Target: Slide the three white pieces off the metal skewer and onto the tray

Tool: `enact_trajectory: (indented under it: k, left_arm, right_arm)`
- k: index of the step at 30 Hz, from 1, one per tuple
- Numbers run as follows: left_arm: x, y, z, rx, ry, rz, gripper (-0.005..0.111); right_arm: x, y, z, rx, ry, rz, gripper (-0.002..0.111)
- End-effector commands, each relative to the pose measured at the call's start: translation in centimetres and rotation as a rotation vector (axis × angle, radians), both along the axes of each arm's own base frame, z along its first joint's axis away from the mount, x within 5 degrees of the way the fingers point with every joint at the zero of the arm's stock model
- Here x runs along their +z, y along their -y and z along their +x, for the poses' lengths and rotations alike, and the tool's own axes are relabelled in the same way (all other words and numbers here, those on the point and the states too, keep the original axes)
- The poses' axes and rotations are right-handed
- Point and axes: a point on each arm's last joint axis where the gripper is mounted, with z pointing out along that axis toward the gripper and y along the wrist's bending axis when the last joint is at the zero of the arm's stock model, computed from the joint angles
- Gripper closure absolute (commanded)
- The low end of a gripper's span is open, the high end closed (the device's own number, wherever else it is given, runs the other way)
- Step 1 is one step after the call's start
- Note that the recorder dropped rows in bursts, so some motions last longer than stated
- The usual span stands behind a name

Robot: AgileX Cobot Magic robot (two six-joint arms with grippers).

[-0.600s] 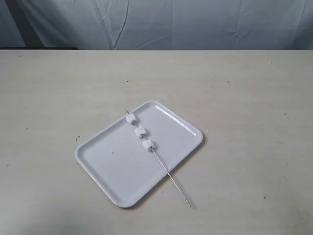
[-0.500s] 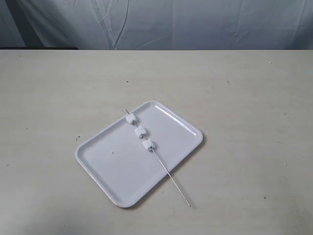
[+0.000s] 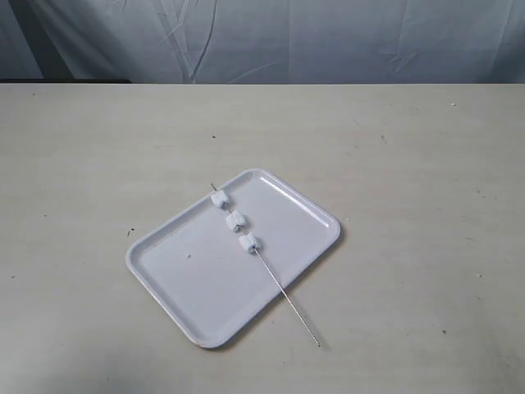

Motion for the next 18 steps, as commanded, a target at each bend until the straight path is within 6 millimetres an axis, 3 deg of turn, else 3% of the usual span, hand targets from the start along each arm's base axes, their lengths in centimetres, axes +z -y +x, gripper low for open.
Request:
enact_trajectory:
  k: [1, 12, 18]
  left_arm:
    - [0.0, 0.0, 0.0, 0.000, 0.015, 0.000, 0.081]
    - [0.1, 0.0, 0.0, 0.001, 0.025, 0.016, 0.081]
    - [3.3, 0.0, 0.1, 0.005, 0.374, -0.049, 0.081]
  right_arm:
    - [0.0, 0.0, 0.0, -0.003, 0.012, -0.010, 0.109]
    - [0.2, 0.0, 0.0, -0.004, 0.028, -0.009, 0.109]
    - [3.2, 0.1, 0.3, -0.008, 0.368, -0.005, 0.109]
